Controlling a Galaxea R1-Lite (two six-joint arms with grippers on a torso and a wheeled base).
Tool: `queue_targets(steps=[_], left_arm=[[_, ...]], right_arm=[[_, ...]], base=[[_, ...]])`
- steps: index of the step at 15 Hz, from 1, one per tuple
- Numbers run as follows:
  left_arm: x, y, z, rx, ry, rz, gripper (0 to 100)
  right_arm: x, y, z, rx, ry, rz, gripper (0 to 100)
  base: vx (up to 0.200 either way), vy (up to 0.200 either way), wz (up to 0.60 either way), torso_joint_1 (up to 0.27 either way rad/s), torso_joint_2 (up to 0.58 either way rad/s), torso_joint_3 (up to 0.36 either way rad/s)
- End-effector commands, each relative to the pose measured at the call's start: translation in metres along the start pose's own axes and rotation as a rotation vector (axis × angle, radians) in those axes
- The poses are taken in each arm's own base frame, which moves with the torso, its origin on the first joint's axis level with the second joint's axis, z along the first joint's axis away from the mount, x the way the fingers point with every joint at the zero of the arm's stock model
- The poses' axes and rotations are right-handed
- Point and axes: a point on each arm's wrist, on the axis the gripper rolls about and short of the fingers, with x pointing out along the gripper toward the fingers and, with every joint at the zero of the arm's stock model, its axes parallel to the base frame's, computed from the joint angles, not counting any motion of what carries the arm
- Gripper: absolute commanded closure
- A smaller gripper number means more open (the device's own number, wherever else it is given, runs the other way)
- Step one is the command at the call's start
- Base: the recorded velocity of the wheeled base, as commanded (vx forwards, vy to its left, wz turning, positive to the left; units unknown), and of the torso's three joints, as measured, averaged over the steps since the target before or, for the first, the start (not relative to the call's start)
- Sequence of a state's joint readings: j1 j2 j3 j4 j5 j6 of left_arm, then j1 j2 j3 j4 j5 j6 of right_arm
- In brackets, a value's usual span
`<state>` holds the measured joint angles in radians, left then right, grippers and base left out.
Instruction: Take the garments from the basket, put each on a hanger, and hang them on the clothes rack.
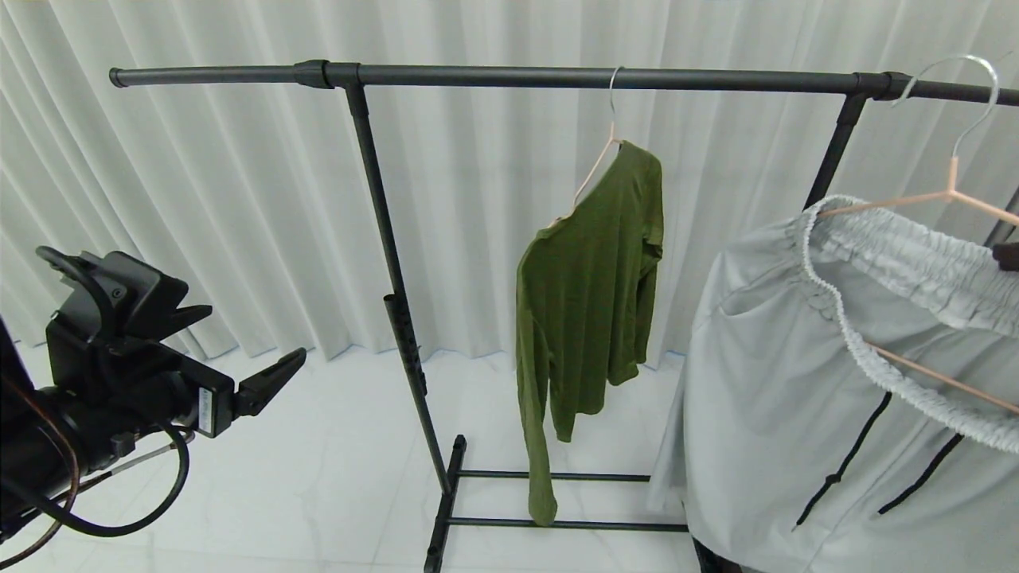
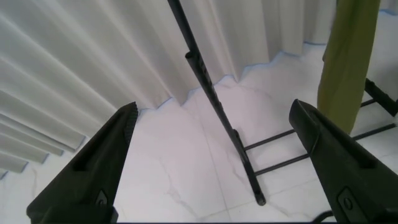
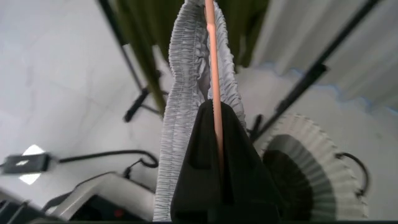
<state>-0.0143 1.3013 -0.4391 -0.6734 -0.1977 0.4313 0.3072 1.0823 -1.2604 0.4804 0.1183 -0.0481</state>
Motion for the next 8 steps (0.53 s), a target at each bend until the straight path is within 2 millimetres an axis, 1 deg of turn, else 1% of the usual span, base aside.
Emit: queue_targets(steps=[1, 3, 5, 6, 8], left_arm=[[-0.001, 0.000, 0.001, 0.001, -0.007, 0.000, 0], [-0.002, 0.000, 0.002, 0.002, -0.009, 0.001, 0], [0.001, 0.004, 0.010, 0.006, -0.033, 0.017, 0], [0.002, 0.006, 0.013, 0.007, -0.039, 0.038, 0], [0.002, 0.005, 0.015, -0.001, -0.036, 0.047, 0]], right_arm=[[0.005, -0.008, 0.004, 0.011, -0.025, -0.055, 100], [0.009, -0.010, 0.007, 0.011, -0.045, -0.069, 100], [0.011, -0.011, 0.010, 0.008, -0.070, -0.072, 100], [0.011, -0.011, 0.011, 0.004, -0.082, -0.075, 100], [0.010, -0.011, 0.009, 0.005, -0.079, -0.076, 100]], base=[[0.000, 0.000, 0.00, 0.000, 0.00, 0.000], [0.000, 0.000, 0.00, 0.000, 0.00, 0.000], [0.000, 0.000, 0.00, 0.000, 0.00, 0.000], [0.000, 0.000, 0.00, 0.000, 0.00, 0.000], [0.000, 0.000, 0.00, 0.000, 0.00, 0.000]])
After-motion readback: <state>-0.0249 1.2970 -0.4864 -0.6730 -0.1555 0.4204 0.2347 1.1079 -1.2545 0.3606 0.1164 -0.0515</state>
